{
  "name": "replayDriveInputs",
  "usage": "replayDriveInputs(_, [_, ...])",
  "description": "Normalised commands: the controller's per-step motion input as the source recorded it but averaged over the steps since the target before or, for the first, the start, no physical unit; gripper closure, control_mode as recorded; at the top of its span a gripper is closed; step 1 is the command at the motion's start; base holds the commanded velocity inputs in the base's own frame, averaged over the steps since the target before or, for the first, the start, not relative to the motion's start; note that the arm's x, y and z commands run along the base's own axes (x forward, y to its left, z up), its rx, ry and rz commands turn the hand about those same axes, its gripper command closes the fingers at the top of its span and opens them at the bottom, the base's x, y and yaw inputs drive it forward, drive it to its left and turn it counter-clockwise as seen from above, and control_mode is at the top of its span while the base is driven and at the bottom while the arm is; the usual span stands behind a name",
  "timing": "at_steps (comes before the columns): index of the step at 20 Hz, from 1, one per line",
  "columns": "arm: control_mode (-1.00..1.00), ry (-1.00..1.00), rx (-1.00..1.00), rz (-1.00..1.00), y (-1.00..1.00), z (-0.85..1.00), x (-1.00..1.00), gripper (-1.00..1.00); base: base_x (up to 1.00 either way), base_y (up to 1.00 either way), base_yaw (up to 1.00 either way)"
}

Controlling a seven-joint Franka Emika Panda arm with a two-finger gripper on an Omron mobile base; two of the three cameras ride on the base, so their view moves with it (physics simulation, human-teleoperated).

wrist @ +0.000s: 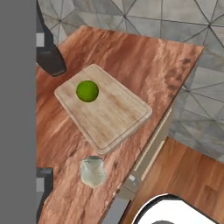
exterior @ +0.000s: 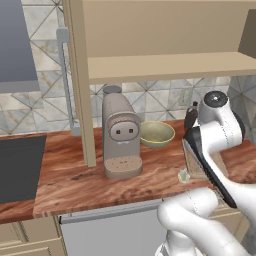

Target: Open the cabinet. Place the bowl and condiment on the counter. Then place the lime and garlic on the cutting board.

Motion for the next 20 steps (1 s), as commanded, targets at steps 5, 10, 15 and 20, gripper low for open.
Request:
replayDriveInputs(5, [-1.00, 0.42, -0.12, 0.16, -0.13, 0.21, -0.36, -1.00, 0.00, 0.00, 0.00])
replayDriveInputs(10, [-1.00, 0.40, -0.16, 0.15, -0.46, 0.00, -0.48, -1.00, 0.00, 0.00, 0.00])
replayDriveInputs(15, [-1.00, 0.38, -0.12, 0.15, -0.62, 0.00, -0.49, -1.00, 0.00, 0.00, 0.00])
replayDriveInputs(20, [-1.00, 0.01, 0.00, 0.04, -0.07, 0.00, -0.51, -1.00, 0.00, 0.00, 0.00])
